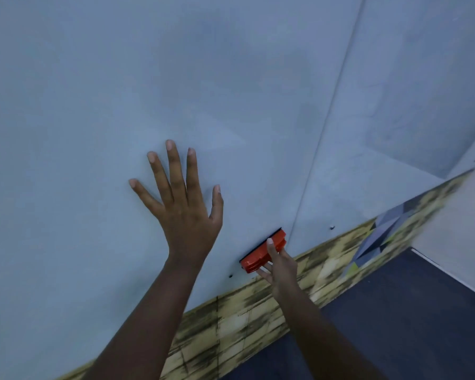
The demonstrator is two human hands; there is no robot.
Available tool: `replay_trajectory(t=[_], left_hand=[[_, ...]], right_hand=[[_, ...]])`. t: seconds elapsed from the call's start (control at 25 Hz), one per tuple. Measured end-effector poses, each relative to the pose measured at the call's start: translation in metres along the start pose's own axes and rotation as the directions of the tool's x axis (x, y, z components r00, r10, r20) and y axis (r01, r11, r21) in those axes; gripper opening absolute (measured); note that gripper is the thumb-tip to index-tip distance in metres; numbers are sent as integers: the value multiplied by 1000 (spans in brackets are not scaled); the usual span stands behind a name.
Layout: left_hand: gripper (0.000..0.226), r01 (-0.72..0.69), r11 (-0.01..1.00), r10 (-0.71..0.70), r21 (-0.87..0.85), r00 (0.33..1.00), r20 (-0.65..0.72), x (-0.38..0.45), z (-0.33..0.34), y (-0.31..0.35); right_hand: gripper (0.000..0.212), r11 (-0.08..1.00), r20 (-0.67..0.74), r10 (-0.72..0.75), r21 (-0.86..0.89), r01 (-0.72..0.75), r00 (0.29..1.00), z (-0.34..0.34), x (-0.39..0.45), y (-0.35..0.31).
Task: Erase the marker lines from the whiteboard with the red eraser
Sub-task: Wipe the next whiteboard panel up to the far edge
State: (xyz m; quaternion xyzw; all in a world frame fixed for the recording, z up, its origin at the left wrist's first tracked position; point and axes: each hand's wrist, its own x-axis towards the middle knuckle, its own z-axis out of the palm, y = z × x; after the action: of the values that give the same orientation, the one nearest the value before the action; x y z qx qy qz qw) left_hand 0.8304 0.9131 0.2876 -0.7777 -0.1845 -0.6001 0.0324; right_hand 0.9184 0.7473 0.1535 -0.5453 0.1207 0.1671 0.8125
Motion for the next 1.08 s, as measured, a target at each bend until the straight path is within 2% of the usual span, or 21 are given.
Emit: replay_trajectory(t=[0.12, 0.2, 0.32, 0.4, 0.52, 0.68, 0.76, 0.88, 0.96, 1.08], left_hand=[[76, -111, 992, 117, -67, 989, 88, -17, 8, 13], [76, -177, 980, 187, -89, 973, 133, -22, 14, 19], [73, -253, 961, 270, -115, 949, 161, -28, 29, 37], [73, -332, 935, 351, -129, 919, 178, -33, 43, 56], [78, -395, 909, 414, -130, 890, 193, -41, 74, 90], [83, -193, 971, 217, -143, 960, 175, -44, 112, 141], [80, -136, 987, 148, -89, 979, 141, -43, 132, 165], [82, -65, 998, 63, 9, 992, 112, -48, 159, 191], [86, -18, 997, 10, 81, 995, 99, -55, 173, 198], [88, -51, 979, 32, 199, 994, 101, -64, 182, 192]], right_hand=[[35, 999, 16, -21, -46, 22, 1000, -13, 9, -13], [24, 998, 9, -22, -67, 23, 1000, -19, 16, -25], [20, 999, -28, -16, -44, 15, 999, -31, 35, -41], [19, 995, -53, -80, -58, 77, 995, -41, 54, -50], [18, 964, -69, -257, -91, 251, 964, -60, 83, -63], [21, 936, 0, -338, -111, 335, 941, -86, 115, -78], [22, 935, -27, -347, -89, 344, 937, -107, 146, -99], [28, 977, -158, -206, 13, 211, 966, -151, 211, -138], [36, 993, -164, -99, 48, 108, 981, -182, 249, -154], [33, 994, -172, 24, 105, -6, 985, -209, 273, -165]])
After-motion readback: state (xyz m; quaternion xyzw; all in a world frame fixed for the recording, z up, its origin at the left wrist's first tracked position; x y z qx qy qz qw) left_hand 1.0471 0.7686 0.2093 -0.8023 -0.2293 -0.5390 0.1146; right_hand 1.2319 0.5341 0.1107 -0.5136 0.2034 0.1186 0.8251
